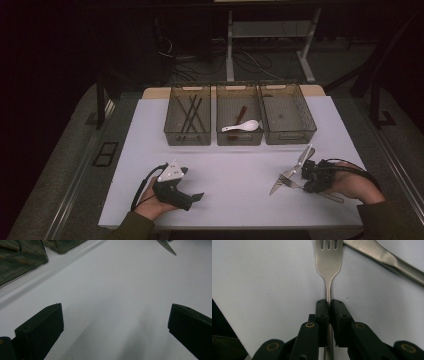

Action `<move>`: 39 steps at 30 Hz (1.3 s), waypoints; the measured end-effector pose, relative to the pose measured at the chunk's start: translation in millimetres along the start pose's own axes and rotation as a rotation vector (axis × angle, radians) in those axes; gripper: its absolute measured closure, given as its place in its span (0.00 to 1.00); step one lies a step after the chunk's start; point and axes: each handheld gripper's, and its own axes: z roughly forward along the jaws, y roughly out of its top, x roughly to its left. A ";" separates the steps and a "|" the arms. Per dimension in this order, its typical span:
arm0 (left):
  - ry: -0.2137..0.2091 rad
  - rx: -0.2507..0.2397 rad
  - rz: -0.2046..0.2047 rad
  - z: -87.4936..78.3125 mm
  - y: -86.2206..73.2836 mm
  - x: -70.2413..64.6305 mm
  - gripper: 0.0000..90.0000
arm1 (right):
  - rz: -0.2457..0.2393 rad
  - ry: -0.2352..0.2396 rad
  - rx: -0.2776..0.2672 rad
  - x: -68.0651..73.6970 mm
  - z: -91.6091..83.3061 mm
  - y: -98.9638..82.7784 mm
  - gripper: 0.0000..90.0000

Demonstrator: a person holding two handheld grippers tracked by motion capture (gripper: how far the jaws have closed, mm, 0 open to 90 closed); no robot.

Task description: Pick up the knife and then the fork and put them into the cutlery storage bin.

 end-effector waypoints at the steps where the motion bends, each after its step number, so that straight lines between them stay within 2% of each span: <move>1: -0.001 -0.001 -0.002 0.0 0.0 -0.1 0.00 | -0.001 0.000 0.001 0.1 0.0 0.2 0.92; 6: -0.002 -0.002 -0.003 0.0 0.2 0.0 0.00 | -0.009 0.001 -0.008 -0.2 -0.4 -1.1 0.93; 10: -0.003 -0.005 -0.007 0.0 0.3 0.1 0.00 | 0.014 0.014 -0.036 -1.5 -2.4 -4.1 0.93; 13: -0.003 -0.007 -0.010 -0.1 0.3 0.2 0.00 | 0.039 0.030 -0.072 -1.5 -6.1 -5.7 0.93; 16: -0.004 -0.008 -0.010 -0.1 0.4 0.2 0.00 | 0.057 0.026 -0.107 -3.3 -9.4 -7.4 0.93; 17: -0.004 -0.008 -0.010 -0.1 0.4 0.2 0.00 | 0.058 0.017 -0.115 -5.0 -10.3 -8.2 0.93; 29: -0.005 -0.005 -0.007 0.1 0.3 0.3 0.00 | 0.191 0.010 -0.281 -12.2 -22.7 -15.4 0.93; 39: -0.005 -0.005 -0.007 0.2 0.2 0.5 0.00 | 0.266 -0.021 -0.418 -17.6 -28.0 -18.6 0.93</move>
